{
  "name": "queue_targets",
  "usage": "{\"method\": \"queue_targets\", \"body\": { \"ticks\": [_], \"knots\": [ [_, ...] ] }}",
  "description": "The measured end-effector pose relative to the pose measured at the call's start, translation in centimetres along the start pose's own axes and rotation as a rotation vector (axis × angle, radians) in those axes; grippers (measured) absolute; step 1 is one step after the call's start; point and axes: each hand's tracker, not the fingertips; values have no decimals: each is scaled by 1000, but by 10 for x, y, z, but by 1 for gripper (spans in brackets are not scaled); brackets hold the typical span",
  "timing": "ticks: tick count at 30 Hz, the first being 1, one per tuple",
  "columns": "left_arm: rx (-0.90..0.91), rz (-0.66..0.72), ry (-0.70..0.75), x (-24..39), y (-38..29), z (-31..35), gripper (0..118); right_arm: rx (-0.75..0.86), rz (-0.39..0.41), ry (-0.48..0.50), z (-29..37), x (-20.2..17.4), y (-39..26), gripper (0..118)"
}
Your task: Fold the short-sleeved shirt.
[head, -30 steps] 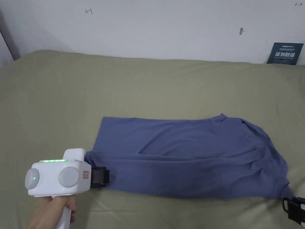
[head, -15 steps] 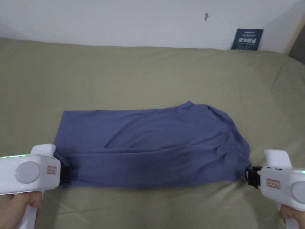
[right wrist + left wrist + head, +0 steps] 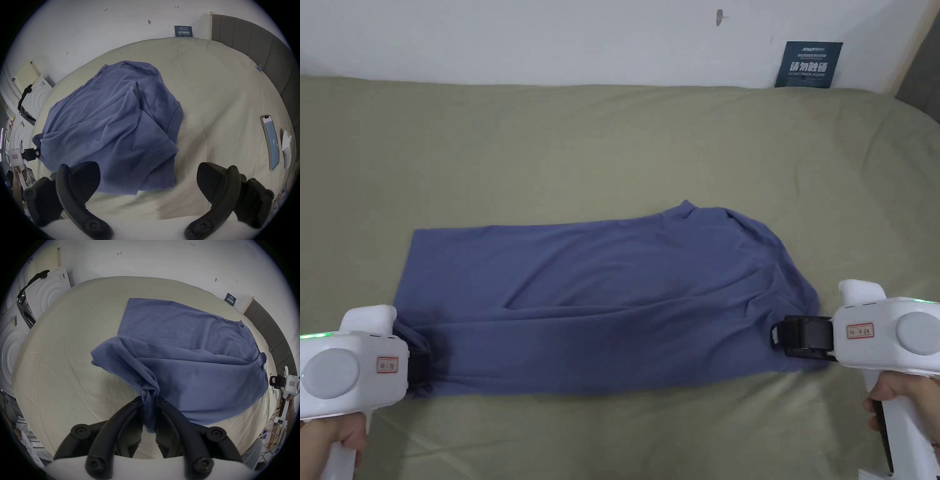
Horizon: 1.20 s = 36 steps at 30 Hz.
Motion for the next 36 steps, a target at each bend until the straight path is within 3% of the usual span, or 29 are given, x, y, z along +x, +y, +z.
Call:
{"method": "queue_targets", "body": {
  "ticks": [4, 5, 6, 8, 9, 11, 14, 20, 23, 36],
  "knots": [
    [-1, -4, 0, -1, 1, -2, 14, -56, 27, -23, -19, -1, 0, 107],
    [-1, -3, 0, 0, 0, -2, 14, -70, 31, -16, -21, -3, 0, 96],
    [0, -5, 2, 0, 0, -1, 14, -66, 31, -19, -21, -5, -2, 77],
    [3, -8, 3, -1, 0, -2, 14, -8, 71, -63, -13, -8, -9, 56],
    [4, -12, 3, -1, 0, -2, 14, -5, 69, -4, -7, -9, -11, 15],
    [6, -14, 0, -2, -1, -1, 14, -3, 26, 33, 2, -12, -14, 15],
    [13, -2, -1, -5, -3, 4, 14, 5, 106, -10, 16, -24, -20, 15],
    [27, 9, -11, -17, -11, 26, 14, 65, 60, 24, 57, -22, -38, 14],
    [37, -35, 5, -14, -19, 42, 14, 64, 78, 15, 80, -26, -55, 14],
    [-8, -38, -28, -40, -110, 107, 14, 47, 31, 45, 139, -17, -161, 14]
  ]
}}
